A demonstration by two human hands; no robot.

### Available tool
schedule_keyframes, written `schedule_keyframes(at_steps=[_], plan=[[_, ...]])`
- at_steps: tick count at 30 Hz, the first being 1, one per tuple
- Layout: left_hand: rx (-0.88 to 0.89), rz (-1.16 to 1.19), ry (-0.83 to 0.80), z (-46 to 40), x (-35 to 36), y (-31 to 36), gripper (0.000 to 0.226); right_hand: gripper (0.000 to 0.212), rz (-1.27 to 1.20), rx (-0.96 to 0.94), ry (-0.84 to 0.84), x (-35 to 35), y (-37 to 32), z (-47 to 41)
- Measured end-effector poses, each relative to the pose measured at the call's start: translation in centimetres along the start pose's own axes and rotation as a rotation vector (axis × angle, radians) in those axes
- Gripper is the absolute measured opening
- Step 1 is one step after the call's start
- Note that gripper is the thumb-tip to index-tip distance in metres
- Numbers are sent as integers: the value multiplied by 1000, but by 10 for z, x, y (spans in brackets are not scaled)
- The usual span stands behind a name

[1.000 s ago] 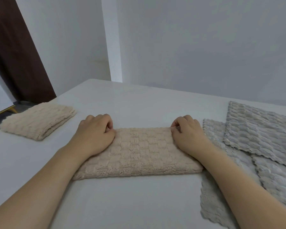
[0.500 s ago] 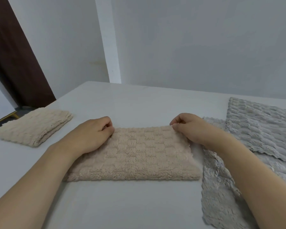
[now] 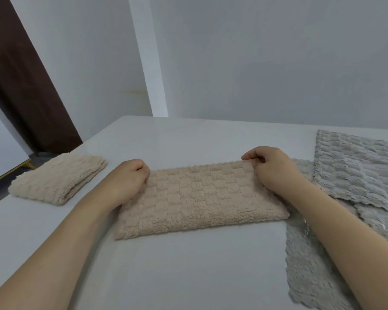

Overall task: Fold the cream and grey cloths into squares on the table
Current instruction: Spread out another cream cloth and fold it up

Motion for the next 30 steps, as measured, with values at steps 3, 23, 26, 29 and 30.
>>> schedule_keyframes(at_steps=[3,23,26,29,30], plan=[[-42,-223,217,8,-12,11,17,47,113,15,-44,0,-17,4],[-118,-609,-154,30,29,-7,60,60,657,138,-319,62,-5,35],[-128,-623,50,38,15,8,61,61,664,126,-170,52,-24,35],[126,-649,126,55,53,65,59,59,586,-72,-108,68,-63,38],[167,-676,60,58,71,69,59,58,587,-101,-167,79,-63,38]])
Point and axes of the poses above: each hand's wrist, its own z-axis away from the middle knuckle, its own x-axis out of the palm, y = z × x, the point moved 9 cm from there along -z, towards the middle knuckle, and after that the axes turned 11 degrees about -y, right-handed, at the moved point
